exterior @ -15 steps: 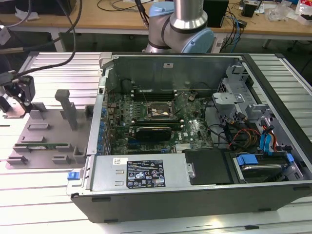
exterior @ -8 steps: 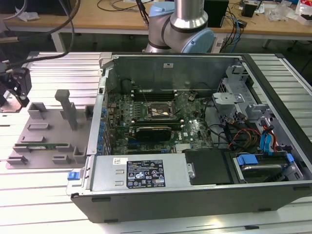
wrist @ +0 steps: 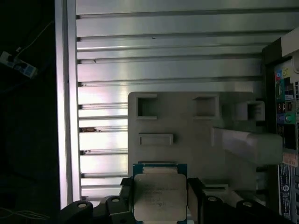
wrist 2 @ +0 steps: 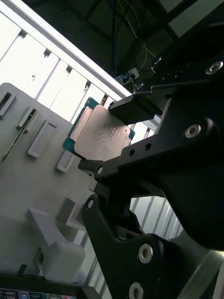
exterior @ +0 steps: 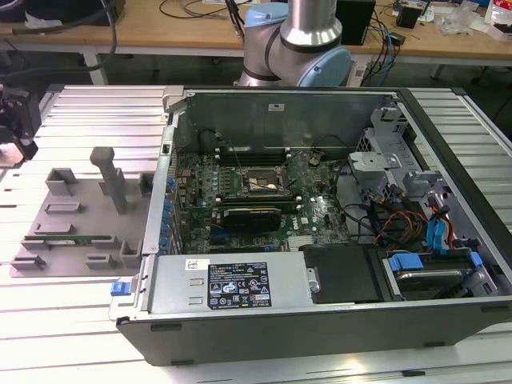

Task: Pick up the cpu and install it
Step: 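Pick up the cpu and move it towards the insertion slot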

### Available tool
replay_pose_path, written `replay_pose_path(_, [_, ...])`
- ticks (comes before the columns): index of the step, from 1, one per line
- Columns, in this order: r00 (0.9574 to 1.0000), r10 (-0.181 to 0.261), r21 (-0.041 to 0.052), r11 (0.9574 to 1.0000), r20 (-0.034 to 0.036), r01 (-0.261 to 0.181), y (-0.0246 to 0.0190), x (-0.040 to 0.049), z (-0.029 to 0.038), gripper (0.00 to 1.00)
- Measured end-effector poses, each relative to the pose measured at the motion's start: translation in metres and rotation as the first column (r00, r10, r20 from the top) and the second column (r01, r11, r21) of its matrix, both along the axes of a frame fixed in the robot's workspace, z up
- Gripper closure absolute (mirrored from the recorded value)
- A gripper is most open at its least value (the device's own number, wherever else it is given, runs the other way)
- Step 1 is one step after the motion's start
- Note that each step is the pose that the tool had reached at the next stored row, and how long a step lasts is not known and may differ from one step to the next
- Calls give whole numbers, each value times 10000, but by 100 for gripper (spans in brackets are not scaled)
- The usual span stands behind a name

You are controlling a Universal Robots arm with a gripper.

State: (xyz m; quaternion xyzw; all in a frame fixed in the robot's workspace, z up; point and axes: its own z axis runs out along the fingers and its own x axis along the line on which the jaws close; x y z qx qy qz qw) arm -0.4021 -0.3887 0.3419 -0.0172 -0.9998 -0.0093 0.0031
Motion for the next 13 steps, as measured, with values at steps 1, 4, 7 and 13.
replay_pose_path(1, [10000,0,0,10000,0,0,0,0,42,45])
replay_pose_path(4, [10000,-1,-1,10000,-1,1,0,1,191,45])
replay_pose_path(7, [10000,1,0,10000,0,-1,1,2,349,45])
replay_pose_path(13, [10000,0,-1,10000,0,0,2,1,402,45])
